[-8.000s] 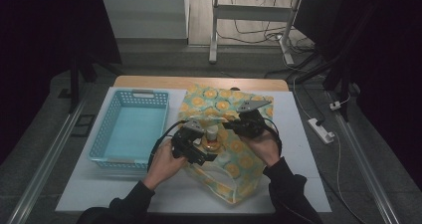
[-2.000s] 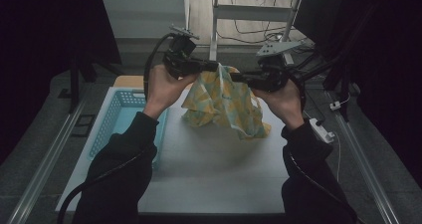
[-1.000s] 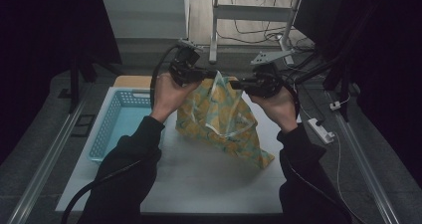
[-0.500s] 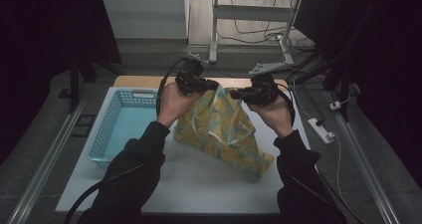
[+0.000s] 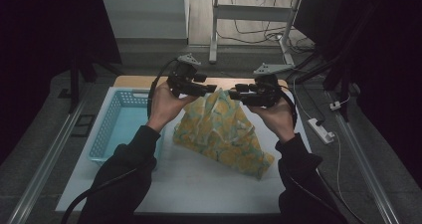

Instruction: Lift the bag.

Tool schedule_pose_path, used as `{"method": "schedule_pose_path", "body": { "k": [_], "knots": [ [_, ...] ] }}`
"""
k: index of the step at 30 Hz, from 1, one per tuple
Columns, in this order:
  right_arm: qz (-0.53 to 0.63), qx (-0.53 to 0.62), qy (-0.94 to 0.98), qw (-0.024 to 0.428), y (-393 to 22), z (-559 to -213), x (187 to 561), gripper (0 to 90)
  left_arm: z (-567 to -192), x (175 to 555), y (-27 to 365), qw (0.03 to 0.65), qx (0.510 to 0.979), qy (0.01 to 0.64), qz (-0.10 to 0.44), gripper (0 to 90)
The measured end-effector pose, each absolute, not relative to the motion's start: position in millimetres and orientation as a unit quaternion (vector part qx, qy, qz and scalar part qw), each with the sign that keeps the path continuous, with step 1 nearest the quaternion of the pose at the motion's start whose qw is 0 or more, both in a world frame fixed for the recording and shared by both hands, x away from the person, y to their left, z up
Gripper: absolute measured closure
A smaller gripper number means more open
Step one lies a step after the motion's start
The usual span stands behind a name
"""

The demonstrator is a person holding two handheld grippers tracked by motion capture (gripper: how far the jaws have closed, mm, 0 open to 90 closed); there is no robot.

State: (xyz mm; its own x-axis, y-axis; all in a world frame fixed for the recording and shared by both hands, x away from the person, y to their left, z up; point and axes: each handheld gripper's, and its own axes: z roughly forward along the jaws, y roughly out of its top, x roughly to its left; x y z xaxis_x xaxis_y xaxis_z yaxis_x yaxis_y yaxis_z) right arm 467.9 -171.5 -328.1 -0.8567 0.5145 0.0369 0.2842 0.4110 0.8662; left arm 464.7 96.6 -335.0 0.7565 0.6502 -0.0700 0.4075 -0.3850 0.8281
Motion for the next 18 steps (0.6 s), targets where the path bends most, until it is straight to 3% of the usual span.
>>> {"method": "schedule_pose_path", "body": {
  "k": [5, 18],
  "knots": [
    [0.483, 0.240, 0.833, 0.120, -170, -334, 463, 48.8, -344, 453, 104, 0.460, 0.822, 0.311, 0.131, 28.8],
    [0.484, 0.250, 0.832, 0.110, -170, -367, 452, 29.9, -383, 422, 115, 0.455, 0.820, 0.330, 0.106, 14.9]
  ]
}}
